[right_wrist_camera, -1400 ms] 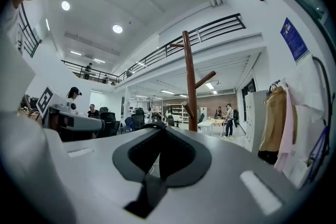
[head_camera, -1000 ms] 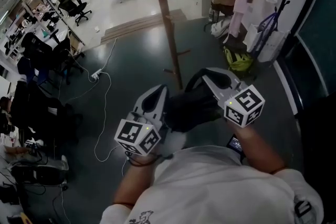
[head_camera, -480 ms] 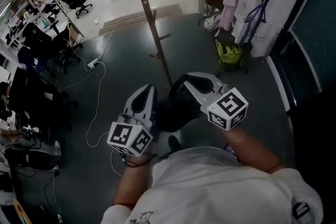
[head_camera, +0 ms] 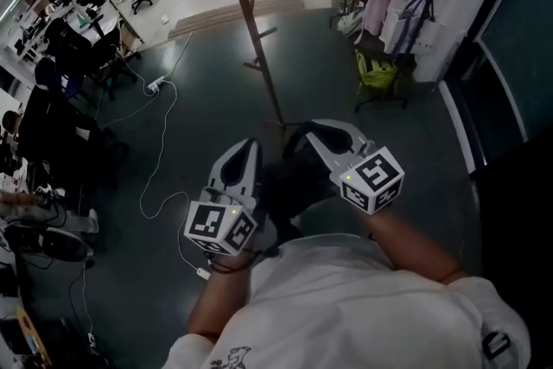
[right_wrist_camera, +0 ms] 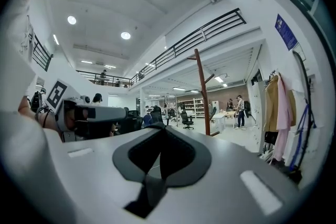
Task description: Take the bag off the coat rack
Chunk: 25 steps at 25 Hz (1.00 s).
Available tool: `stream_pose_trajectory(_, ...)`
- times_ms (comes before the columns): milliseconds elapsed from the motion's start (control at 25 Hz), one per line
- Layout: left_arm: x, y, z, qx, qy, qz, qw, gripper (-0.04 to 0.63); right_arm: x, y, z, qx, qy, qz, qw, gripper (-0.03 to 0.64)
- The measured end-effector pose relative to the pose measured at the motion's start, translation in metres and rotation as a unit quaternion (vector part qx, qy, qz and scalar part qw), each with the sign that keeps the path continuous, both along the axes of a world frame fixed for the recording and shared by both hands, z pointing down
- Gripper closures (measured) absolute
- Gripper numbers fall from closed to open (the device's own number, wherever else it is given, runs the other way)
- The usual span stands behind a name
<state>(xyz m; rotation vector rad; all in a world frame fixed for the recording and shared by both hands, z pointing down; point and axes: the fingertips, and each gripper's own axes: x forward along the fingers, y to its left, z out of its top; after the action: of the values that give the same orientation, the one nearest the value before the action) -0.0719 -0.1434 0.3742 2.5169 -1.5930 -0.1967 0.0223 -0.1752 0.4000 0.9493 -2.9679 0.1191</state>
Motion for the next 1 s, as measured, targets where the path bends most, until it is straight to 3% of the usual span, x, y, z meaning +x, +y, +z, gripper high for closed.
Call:
stream_pose_trajectory(440, 0.011, 0.041, 0.012, 0.002, 0.003, 0.001, 1.0, 0.594, 0.009, 0.052, 0.017, -0.012, 0.0, 0.002, 1.0, 0.595)
stream_pose_trajectory(1000, 0.024, 0.049, 0.012, -0.003, -0.004, 0.013, 0.9999, 0.594, 0.021, 0.054, 0.013, -0.015, -0.003, 0.007, 1.0, 0.595)
